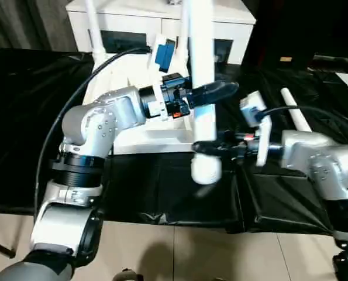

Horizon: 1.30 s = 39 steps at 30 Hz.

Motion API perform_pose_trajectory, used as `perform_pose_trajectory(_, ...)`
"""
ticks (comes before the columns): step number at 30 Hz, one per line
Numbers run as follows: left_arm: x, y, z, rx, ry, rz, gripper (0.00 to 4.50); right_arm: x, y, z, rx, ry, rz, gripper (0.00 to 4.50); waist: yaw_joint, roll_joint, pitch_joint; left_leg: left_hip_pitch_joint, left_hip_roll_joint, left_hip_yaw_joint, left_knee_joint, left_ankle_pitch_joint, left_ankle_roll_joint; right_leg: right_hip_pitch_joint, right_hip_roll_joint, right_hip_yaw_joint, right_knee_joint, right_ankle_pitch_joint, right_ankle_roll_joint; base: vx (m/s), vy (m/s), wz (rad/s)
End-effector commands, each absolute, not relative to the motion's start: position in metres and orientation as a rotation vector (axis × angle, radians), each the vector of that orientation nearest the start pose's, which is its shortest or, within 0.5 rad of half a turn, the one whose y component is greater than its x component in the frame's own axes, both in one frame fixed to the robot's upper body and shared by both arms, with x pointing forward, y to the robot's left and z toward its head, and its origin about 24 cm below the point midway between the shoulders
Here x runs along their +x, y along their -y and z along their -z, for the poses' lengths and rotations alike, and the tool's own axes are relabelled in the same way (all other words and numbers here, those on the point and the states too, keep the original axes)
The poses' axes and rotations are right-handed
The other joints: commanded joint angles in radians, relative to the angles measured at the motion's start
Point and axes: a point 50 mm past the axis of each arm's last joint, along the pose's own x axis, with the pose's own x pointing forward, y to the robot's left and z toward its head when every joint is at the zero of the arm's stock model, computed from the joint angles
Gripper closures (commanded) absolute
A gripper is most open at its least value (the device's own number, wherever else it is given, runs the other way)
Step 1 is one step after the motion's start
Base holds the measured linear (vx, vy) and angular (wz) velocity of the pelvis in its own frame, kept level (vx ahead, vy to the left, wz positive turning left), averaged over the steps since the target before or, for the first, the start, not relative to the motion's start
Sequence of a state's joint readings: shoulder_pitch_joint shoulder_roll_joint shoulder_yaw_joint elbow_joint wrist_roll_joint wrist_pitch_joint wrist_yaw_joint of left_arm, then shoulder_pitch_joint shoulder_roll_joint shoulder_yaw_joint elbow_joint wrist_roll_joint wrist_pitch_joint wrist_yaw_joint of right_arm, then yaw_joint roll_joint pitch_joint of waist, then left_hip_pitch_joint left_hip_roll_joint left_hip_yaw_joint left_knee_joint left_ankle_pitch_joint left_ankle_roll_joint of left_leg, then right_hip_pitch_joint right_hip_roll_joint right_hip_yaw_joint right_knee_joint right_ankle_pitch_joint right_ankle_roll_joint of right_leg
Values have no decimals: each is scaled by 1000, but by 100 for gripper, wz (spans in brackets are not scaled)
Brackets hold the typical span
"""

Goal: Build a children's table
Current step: Pick table leg

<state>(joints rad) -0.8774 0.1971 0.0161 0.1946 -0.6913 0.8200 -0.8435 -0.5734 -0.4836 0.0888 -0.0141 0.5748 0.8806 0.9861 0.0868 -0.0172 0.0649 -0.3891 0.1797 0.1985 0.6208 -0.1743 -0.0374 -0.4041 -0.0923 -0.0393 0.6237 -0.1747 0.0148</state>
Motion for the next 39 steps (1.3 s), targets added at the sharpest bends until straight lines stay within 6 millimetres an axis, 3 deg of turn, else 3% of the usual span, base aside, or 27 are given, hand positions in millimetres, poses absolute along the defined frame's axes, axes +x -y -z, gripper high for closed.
perform_pose_trajectory(1, 328, -62, -231, -370, -20, 1386, 158, 302, 138, -141, 116, -409, -1188, 264, -3, 4, -77, 28, 40, -22, -80, -232, -37, 44, -42, 30, -72, -206, -236, 0, 0, 0)
perform_pose_trajectory(7, 329, -65, -229, -369, -25, 1377, 214, 304, 137, -142, 101, -402, -1188, 264, -3, -4, -75, 28, 40, -22, -80, -241, -37, 42, -44, 31, -77, -252, -220, 0, 0, 0)
perform_pose_trajectory(12, 327, -65, -229, -355, -29, 1391, 262, 308, 135, -146, 94, -371, -1182, 264, -3, -2, -76, 27, 40, -22, -80, -233, -38, 41, -44, 31, -75, -241, -218, 0, 0, 0)
perform_pose_trajectory(14, 326, -64, -230, -353, -25, 1400, 264, 309, 133, -149, 102, -357, -1190, 264, -5, -3, -76, 27, 40, -22, -81, -236, -38, 41, -44, 31, -75, -241, -220, 0, 0, 0)
perform_pose_trajectory(15, 326, -64, -230, -352, -23, 1405, 267, 309, 133, -150, 109, -356, -1195, 229, -4, -2, -76, 28, 40, -22, -81, -235, -38, 41, -44, 31, -74, -239, -222, 0, 0, 0)
perform_pose_trajectory(18, 325, -63, -231, -351, -20, 1417, 270, 310, 131, -150, 112, -360, -1206, 192, -4, -1, -75, 28, 41, -22, -81, -238, -40, 41, -44, 31, -76, -244, -221, 0, 0, 0)
perform_pose_trajectory(25, 320, -62, -231, -339, -27, 1454, 270, 312, 128, -150, 87, -362, -1218, 142, -4, 0, -75, 27, 41, -22, -82, -228, -39, 41, -44, 31, -73, -224, -225, 0, 0, 0)
perform_pose_trajectory(39, 317, -61, -230, -320, -31, 1493, 270, 311, 122, -152, 92, -373, -1287, 141, -5, -3, -74, 27, 42, -22, -83, -237, -40, 40, -45, 32, -75, -250, -219, 0, 0, 0)
